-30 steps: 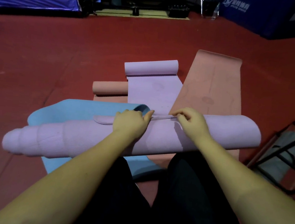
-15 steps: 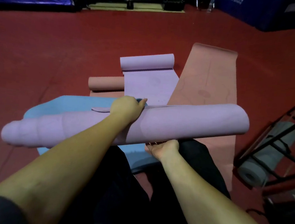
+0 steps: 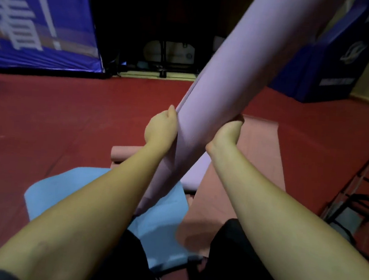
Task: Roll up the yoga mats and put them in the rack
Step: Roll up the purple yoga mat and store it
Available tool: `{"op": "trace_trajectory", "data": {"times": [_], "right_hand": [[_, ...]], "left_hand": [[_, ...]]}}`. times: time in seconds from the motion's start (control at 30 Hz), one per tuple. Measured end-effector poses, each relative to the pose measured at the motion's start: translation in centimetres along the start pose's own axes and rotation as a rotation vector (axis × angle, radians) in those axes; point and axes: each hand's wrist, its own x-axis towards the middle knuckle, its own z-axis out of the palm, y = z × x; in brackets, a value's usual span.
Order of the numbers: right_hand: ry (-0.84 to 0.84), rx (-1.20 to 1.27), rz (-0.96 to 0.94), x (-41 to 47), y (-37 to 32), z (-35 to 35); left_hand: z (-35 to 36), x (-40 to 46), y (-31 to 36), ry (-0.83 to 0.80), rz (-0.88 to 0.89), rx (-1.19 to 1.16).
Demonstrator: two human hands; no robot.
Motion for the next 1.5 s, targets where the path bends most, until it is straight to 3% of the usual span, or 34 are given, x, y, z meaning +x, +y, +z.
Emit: {"op": "trace_trajectory", "data": {"times": [0.13,0.27,0.47,0.57,0.7,0.83,1.07,1.4,1.5], "right_hand": [[0.029,-0.111,-0.087,-1.3,-0.1,-1.7],[0.065,-0.263,-0.088,-2.7,1.7,-6.8],[0.118,-0.425,-0.002,-4.7,3.8,-14.2],[0.145,-0.454,0.091,-5.1,4.8,-17.7],[0.149,-0.768,0.244,-6.7,7.5,-23.5],[0.095,-0.747,0.243,-6.6,6.9,-22.7],[-0.152,-0.476,-0.022,-6.2,2.4,-14.5],[-0.216,-0.515,-0.035,-7.7,0.5,-12.9],[-0.085,-0.618,0.045,-8.1,3.6,-15.9]], "left_hand": [[0.4,-2.4,0.6,-0.189,-0.205,-0.354],[3.4,-6.6,-2.4,-0.273,-0.444,-0.689],[5.7,-12.7,-5.3,-0.428,-0.583,-0.666],[7.3,-14.9,-8.3,-0.484,-0.556,-0.560],[8.6,-17.5,-12.6,-0.555,-0.581,-0.626],[6.9,-15.8,-10.3,-0.480,-0.556,-0.805],[5.0,-14.7,-6.9,-0.353,-0.452,-0.855],[3.9,-16.1,-5.6,-0.222,-0.406,-0.961],[5.3,-18.6,-8.2,-0.172,-0.487,-0.876]]}}
